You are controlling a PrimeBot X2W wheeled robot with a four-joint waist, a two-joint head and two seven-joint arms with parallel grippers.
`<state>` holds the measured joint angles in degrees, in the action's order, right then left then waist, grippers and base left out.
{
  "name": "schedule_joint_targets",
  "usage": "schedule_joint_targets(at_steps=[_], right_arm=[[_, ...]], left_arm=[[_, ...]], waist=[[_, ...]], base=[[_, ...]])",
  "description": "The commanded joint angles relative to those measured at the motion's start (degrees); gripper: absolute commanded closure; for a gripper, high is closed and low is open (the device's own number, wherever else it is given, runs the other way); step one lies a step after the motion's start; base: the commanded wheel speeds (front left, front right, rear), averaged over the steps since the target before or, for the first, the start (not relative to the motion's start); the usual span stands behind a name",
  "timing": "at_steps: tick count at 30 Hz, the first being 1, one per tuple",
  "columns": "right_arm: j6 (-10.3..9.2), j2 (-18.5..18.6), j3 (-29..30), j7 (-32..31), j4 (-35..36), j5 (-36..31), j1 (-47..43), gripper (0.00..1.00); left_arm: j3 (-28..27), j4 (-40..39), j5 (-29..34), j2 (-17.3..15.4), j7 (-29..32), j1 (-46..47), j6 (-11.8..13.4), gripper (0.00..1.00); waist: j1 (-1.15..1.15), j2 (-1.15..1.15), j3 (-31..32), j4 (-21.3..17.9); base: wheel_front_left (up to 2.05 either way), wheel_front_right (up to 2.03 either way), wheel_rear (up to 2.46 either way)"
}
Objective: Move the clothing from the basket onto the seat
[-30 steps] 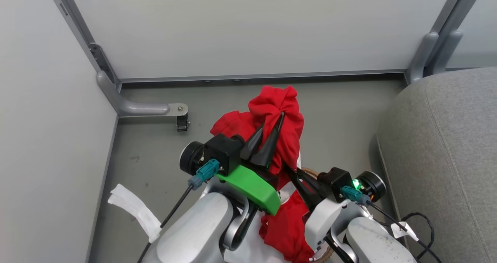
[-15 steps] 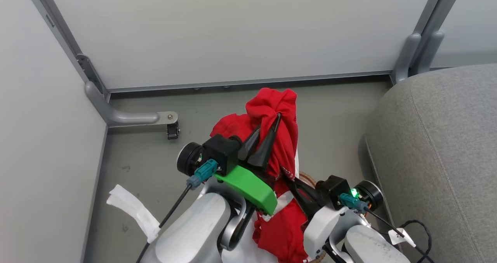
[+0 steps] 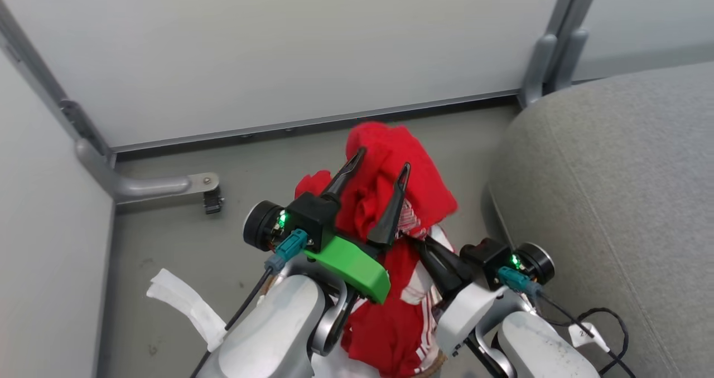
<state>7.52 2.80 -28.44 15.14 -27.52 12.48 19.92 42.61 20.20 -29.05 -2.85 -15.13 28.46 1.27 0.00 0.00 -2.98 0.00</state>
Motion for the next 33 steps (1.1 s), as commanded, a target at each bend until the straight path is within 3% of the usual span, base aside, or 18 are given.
schedule_joint_targets(at_steps=[1,21,27,33], right_arm=[[-0.06,0.3,0.3,0.0,1.1,-0.2,-0.4,1.00],[-0.06,0.2,7.9,0.0,12.4,0.0,-0.9,1.00],[-0.06,0.4,12.0,0.0,14.7,-1.4,3.0,1.00],[-0.07,3.6,16.5,0.0,16.3,-2.5,10.7,1.00]], left_arm=[[-0.6,0.2,0.6,-0.1,0.0,-0.3,0.2,0.00],[-9.8,1.9,7.6,-0.2,0.0,-1.5,-2.7,0.00],[-10.5,2.4,9.7,-0.2,0.0,-2.0,-3.9,0.00],[-9.9,3.1,11.9,-0.2,0.0,0.2,-5.3,0.00]], waist=[[0.00,0.00,-0.8,-3.8],[0.00,0.00,-6.5,-26.3],[0.00,0.00,-9.1,-30.5],[0.00,0.00,-13.5,-31.1]], base=[[0.00,0.00,0.00],[0.00,0.00,0.00],[0.00,0.00,0.00],[0.00,0.00,0.00]])
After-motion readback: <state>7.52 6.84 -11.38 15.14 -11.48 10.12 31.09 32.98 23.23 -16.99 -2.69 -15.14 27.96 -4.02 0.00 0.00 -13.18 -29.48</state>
